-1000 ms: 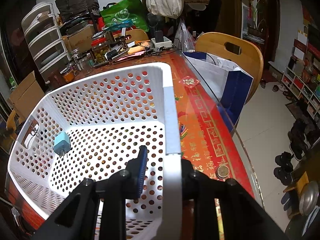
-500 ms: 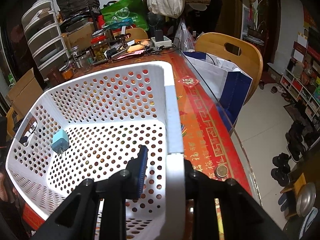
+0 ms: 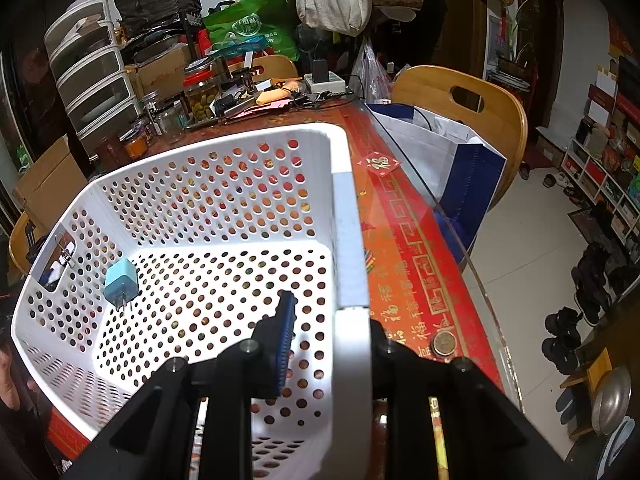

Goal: Organize rigid objects
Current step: 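Grasp a white square charger with the left tool and lift it, then lower the white charger into the basket and open the left tool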

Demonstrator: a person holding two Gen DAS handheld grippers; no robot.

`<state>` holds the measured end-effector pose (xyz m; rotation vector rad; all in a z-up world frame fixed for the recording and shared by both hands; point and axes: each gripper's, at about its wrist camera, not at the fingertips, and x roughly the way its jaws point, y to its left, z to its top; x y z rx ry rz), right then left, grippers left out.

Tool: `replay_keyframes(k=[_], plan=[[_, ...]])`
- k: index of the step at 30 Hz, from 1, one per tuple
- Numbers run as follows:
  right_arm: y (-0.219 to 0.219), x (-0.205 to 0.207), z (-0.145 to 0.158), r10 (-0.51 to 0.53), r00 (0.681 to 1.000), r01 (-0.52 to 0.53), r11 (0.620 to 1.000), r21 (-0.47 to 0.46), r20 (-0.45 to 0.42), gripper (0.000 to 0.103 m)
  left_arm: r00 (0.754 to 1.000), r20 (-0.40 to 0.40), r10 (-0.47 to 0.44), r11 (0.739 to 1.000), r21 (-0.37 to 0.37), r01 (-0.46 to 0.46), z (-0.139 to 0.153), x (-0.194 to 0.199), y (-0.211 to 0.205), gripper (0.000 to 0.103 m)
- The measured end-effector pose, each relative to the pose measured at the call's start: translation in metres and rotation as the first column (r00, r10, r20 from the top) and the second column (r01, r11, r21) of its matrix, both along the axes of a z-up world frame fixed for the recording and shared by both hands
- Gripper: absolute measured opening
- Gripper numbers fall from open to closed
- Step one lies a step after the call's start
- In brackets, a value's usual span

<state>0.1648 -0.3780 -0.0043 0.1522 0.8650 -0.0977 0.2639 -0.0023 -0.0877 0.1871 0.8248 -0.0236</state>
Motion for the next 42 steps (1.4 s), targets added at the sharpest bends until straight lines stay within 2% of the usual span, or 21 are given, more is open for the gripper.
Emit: replay_keyframes(k=[4,8,12,16,19,22,25,31,41,42], plan=[[0.0,0.0,0.0,0.0,1.0,0.0,1.0,0.0,0.0,0.022,0.998,0.056,0.019,0.998,0.057,-0.023,0.025,-0.009,-0.002,0.056],[0.0,0.0,0.0,0.001,1.0,-0.001,1.0,-0.001,0.001,0.022,0.994,0.105,0.04,0.996,0.071,-0.048,0.057,-0.014,0.001,0.056],[0.0,0.0,0.0,0.0,1.0,0.0,1.0,0.0,0.001,0.022,0.985,0.164,0.048,0.99,0.122,-0.069,0.09,-0.02,-0.009,0.056],[0.001,0.0,0.0,0.0,1.0,0.0,1.0,0.0,0.002,0.022,0.98,0.197,-0.009,0.984,0.176,-0.026,0.112,-0.031,-0.041,0.056],[0.001,0.0,0.0,0.001,1.0,-0.001,1.0,-0.002,0.001,0.022,0.977,0.196,-0.084,0.976,0.216,0.04,0.119,-0.042,-0.075,0.056],[0.002,0.001,0.0,0.004,1.0,-0.004,1.0,-0.004,0.002,0.022,0.973,0.18,-0.145,0.961,0.261,0.094,0.117,-0.046,-0.107,0.056],[0.002,0.0,0.0,0.004,1.0,-0.004,1.0,-0.004,0.002,0.022,0.97,0.126,-0.208,0.94,0.3,0.163,0.108,-0.044,-0.143,0.056],[0.001,0.0,0.0,0.004,1.0,-0.004,1.0,-0.003,0.004,0.022,0.952,0.001,-0.305,0.878,0.387,0.281,0.083,-0.035,-0.198,0.057],[0.002,0.0,0.0,0.009,1.0,-0.009,1.0,-0.001,0.011,0.022,0.933,-0.149,-0.326,0.799,0.484,0.357,0.037,-0.015,-0.234,0.057],[0.002,0.0,0.0,0.009,1.0,-0.009,1.0,0.001,0.012,0.022,0.933,-0.154,-0.325,0.797,0.486,0.358,0.036,-0.014,-0.237,0.057]])
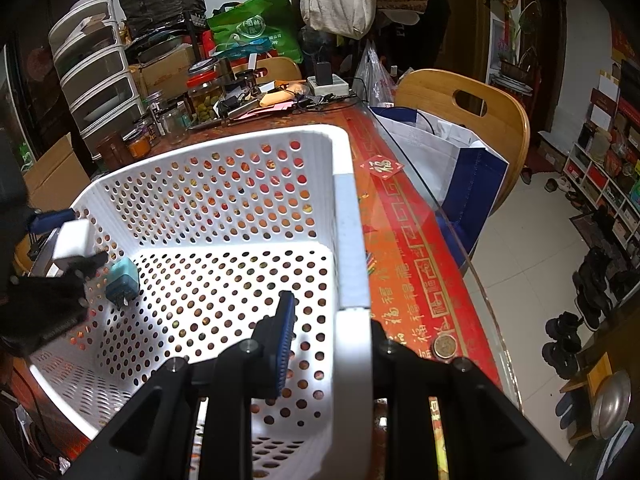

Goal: Organize rigid objects
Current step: 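Lower the white charger into the basket and open the left tool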

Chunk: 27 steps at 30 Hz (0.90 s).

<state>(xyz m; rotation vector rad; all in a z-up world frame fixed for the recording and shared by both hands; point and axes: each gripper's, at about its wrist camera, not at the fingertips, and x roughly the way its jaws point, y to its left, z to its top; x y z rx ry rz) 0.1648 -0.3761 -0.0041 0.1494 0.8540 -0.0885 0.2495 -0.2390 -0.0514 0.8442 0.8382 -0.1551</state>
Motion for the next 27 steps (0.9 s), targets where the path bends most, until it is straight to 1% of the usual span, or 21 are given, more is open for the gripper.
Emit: replay_keyframes(k=[2,4,7,10,11,13,15,16,18,20,22,23,24,25,26,27], plan=[[-0.001,0.0,0.0,0.002,1.0,-0.002,1.0,0.004,0.002,0.022,1.0,-0.03,0.003,1.0,0.001,-0.003,-0.004,0.002,-0.003,0.057],[-0.001,0.0,-0.001,0.003,1.0,-0.003,1.0,0.006,0.003,0.022,0.999,-0.051,0.003,1.0,0.026,-0.002,-0.009,0.001,-0.006,0.057],[-0.002,0.0,-0.001,0.006,1.0,-0.007,1.0,0.009,0.005,0.022,0.999,-0.05,0.0,1.0,0.027,0.001,-0.01,0.0,-0.007,0.057],[-0.003,0.0,-0.001,0.007,1.0,-0.007,1.0,0.009,0.004,0.022,0.999,-0.041,-0.008,1.0,0.009,0.008,-0.006,-0.003,-0.003,0.058],[-0.003,0.0,-0.001,0.007,1.0,-0.007,1.0,0.008,0.004,0.022,0.999,-0.037,-0.009,1.0,0.008,0.009,-0.005,-0.003,-0.003,0.061],[-0.003,0.0,-0.001,0.006,1.0,-0.006,1.0,0.007,0.003,0.022,0.999,-0.034,-0.018,1.0,-0.005,0.018,-0.002,-0.005,-0.002,0.072],[-0.003,0.0,-0.001,0.005,1.0,-0.005,1.0,0.003,0.0,0.022,0.999,-0.026,-0.031,0.999,-0.037,0.03,0.005,-0.009,0.0,0.092],[-0.002,0.0,-0.001,0.005,1.0,-0.005,1.0,0.002,-0.002,0.022,0.999,-0.026,-0.038,0.997,-0.062,0.036,0.009,-0.012,0.002,0.095],[-0.001,0.0,-0.002,0.005,1.0,-0.005,1.0,0.0,-0.005,0.022,0.999,-0.022,-0.048,0.991,-0.122,0.045,0.022,-0.018,0.01,0.095],[-0.001,0.0,-0.002,0.006,1.0,-0.006,1.0,-0.001,-0.007,0.022,0.999,0.034,-0.04,0.985,-0.167,0.045,0.042,-0.025,0.027,0.095],[-0.001,0.001,-0.001,0.008,1.0,-0.008,1.0,-0.004,-0.01,0.022,0.996,0.09,0.003,0.973,-0.228,0.018,0.066,-0.03,0.057,0.095],[-0.001,0.001,-0.001,0.009,1.0,-0.009,1.0,-0.007,-0.012,0.022,0.994,0.103,0.035,0.962,-0.274,-0.005,0.079,-0.03,0.078,0.095],[0.0,0.001,-0.001,0.009,1.0,-0.009,1.0,-0.01,-0.013,0.022,0.992,0.109,0.067,0.95,-0.31,-0.03,0.088,-0.029,0.098,0.098],[0.0,0.0,-0.001,0.01,1.0,-0.01,1.0,-0.011,-0.013,0.022,0.986,0.118,0.118,0.936,-0.345,-0.071,0.098,-0.025,0.127,0.101],[0.0,0.0,-0.001,0.009,1.0,-0.01,1.0,-0.01,-0.012,0.022,0.98,0.126,0.157,0.928,-0.358,-0.102,0.101,-0.022,0.148,0.103],[0.0,0.001,-0.001,0.009,1.0,-0.01,1.0,-0.01,-0.012,0.022,0.968,0.128,0.215,0.917,-0.368,-0.155,0.101,-0.014,0.175,0.103]])
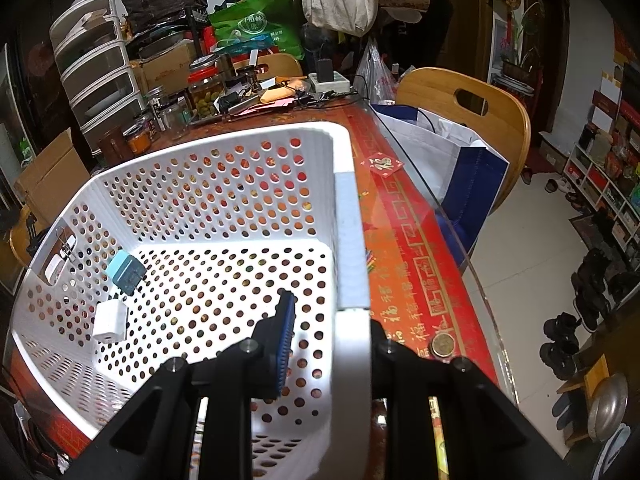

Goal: Organize rigid objects
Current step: 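Grasp the larger white charger with the left tool and lift it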

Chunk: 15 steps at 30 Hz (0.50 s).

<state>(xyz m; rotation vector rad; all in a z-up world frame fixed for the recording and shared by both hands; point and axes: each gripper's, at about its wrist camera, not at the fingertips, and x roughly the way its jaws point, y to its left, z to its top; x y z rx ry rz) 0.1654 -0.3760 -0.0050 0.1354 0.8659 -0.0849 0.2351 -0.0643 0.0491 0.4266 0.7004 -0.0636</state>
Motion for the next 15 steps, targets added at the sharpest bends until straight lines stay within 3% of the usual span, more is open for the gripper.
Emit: replay_keyframes(k=[3,7,10,15], plan=[[0.001,0.0,0.0,0.003,1.0,-0.003,1.0,-0.002,-0.001,0.022,0.991,-0.048,0.127,0.991,-0.037,-0.129,-0.02,0.023,0.068,0.103],[0.001,0.0,0.0,0.003,1.0,-0.003,1.0,-0.002,-0.004,0.022,0.959,-0.183,0.218,0.971,-0.062,-0.232,-0.081,0.043,0.135,0.103],[0.001,0.001,0.0,0.003,1.0,-0.003,1.0,-0.003,-0.004,0.022,0.935,-0.274,0.224,0.959,-0.107,-0.262,-0.119,0.052,0.161,0.103],[0.0,0.001,0.0,0.0,1.0,0.0,1.0,-0.006,-0.003,0.022,0.921,-0.329,0.208,0.944,-0.178,-0.276,-0.145,0.066,0.169,0.103]])
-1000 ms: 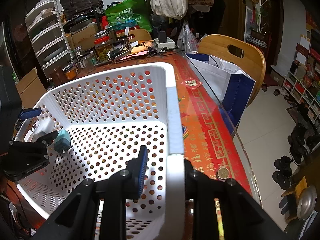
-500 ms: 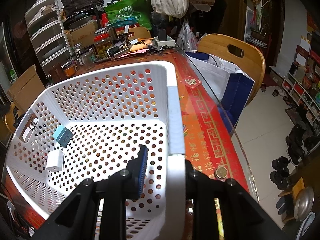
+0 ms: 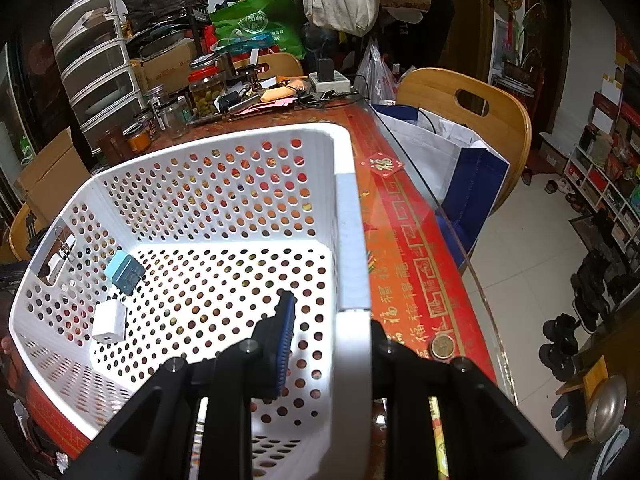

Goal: Organize rigid objects
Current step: 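Grasp the larger white charger with the left tool and lift it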

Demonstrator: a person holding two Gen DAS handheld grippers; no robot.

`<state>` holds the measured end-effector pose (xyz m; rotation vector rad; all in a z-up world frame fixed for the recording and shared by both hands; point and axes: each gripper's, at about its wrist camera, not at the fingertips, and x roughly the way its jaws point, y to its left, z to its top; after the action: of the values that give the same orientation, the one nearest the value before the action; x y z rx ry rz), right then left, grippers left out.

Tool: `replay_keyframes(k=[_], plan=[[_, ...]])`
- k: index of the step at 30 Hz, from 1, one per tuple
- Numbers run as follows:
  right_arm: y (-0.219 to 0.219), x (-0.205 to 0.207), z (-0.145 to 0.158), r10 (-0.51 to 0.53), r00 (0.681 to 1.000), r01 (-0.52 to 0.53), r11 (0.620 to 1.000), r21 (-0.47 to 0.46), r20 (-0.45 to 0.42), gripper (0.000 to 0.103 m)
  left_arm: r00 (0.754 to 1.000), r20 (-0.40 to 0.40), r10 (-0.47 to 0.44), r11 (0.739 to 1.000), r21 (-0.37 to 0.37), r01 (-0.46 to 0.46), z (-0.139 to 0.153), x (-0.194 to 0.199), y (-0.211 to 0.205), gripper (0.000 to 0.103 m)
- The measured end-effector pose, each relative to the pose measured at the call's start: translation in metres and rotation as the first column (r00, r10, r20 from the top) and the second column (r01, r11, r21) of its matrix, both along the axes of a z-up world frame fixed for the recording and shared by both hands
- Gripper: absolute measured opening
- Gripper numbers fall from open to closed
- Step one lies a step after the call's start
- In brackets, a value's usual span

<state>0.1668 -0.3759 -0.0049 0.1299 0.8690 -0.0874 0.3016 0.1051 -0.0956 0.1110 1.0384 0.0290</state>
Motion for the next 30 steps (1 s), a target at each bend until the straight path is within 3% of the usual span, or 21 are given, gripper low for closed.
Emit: replay_keyframes(k=[5,9,28,30], plan=[[0.0,0.0,0.0,-0.004,1.0,0.004,1.0,-0.005,-0.003,0.022,0.998,-0.026,0.058,0.998,-0.029,-0.059,-0.015,0.018,0.004,0.103],[0.001,0.0,0.0,-0.003,1.0,0.003,1.0,-0.01,-0.005,0.022,0.993,-0.053,0.104,0.988,-0.109,-0.109,-0.026,0.028,0.015,0.103],[0.001,0.0,0.0,-0.003,1.0,0.003,1.0,-0.011,-0.005,0.022,0.981,-0.052,0.189,0.967,-0.165,-0.195,-0.036,0.025,0.016,0.103],[0.001,0.0,0.0,-0.003,1.0,0.002,1.0,-0.011,-0.004,0.022,0.98,-0.054,0.192,0.964,-0.174,-0.198,-0.038,0.025,0.016,0.099]])
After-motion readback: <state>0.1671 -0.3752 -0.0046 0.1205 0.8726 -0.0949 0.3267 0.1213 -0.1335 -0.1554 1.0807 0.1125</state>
